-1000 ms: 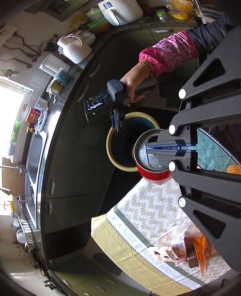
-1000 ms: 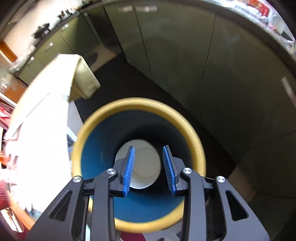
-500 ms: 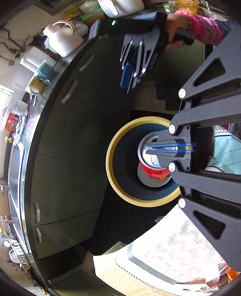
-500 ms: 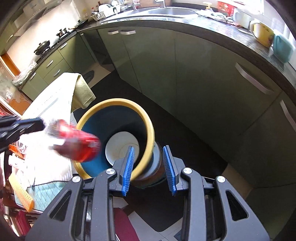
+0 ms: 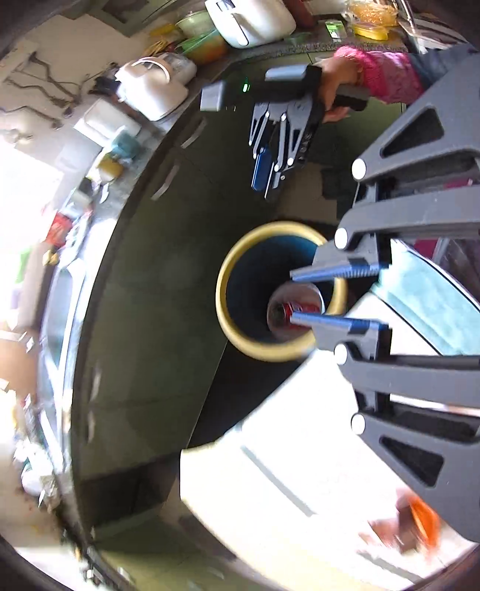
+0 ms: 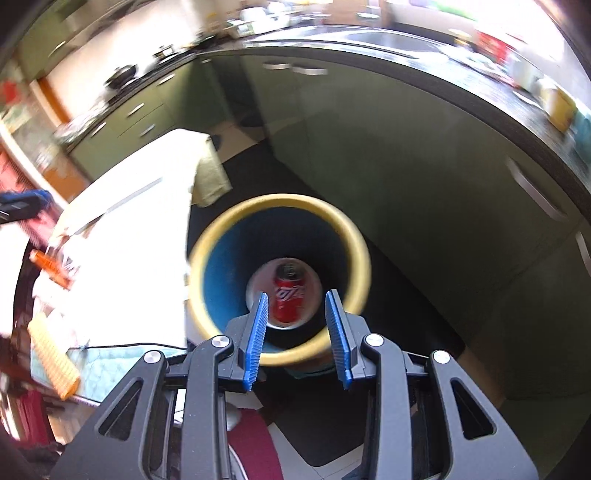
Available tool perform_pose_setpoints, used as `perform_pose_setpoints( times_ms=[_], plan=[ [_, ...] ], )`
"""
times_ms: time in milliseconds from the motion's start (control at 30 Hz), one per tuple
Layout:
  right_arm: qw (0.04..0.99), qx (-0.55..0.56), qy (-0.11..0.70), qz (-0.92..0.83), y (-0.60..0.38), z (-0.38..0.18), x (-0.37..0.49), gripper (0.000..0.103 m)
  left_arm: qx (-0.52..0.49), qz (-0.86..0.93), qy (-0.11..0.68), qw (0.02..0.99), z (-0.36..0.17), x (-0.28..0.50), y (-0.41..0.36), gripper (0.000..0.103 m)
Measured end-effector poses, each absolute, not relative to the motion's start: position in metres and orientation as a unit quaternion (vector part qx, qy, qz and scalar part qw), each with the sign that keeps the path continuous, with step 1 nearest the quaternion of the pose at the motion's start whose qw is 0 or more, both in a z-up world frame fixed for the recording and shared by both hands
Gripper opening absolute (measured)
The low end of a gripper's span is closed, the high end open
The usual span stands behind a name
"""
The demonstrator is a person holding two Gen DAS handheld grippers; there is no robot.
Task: Collect trash
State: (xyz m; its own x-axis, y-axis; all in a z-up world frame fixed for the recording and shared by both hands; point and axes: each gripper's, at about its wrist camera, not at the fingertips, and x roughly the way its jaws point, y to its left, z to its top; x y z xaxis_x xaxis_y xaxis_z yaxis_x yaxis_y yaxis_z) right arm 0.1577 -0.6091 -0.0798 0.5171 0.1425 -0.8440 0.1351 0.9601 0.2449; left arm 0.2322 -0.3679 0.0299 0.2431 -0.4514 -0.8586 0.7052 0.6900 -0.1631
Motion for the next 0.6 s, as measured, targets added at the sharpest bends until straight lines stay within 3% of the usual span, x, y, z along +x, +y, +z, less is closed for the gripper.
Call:
perform_pose_setpoints(
  times_ms=[167,300,433,600],
  plan=[
    [0.858,0.099,0.496,0.085,-0.532,-0.068,0.197,0.037,0.096,-0.294,0.481,0.821,0.061,0.226,-0.252,0.030],
    [0.846,0.060,0.502,0.167,-0.451,-0.063,0.230,0.037,0.063,-0.229,0.501,0.832,0.048,0.229,-0.175,0.031],
    [0.827,0.022,0.506,0.243,-0.376,-0.059,0.254,0.044,0.031,-0.205,0.529,0.823,0.027,0.238,-0.123,0.031],
    [0.810,0.010,0.531,0.251,-0.328,-0.059,0.277,0.044,0.022,-0.217,0.535,0.816,0.020,0.236,-0.100,0.031]
  ],
)
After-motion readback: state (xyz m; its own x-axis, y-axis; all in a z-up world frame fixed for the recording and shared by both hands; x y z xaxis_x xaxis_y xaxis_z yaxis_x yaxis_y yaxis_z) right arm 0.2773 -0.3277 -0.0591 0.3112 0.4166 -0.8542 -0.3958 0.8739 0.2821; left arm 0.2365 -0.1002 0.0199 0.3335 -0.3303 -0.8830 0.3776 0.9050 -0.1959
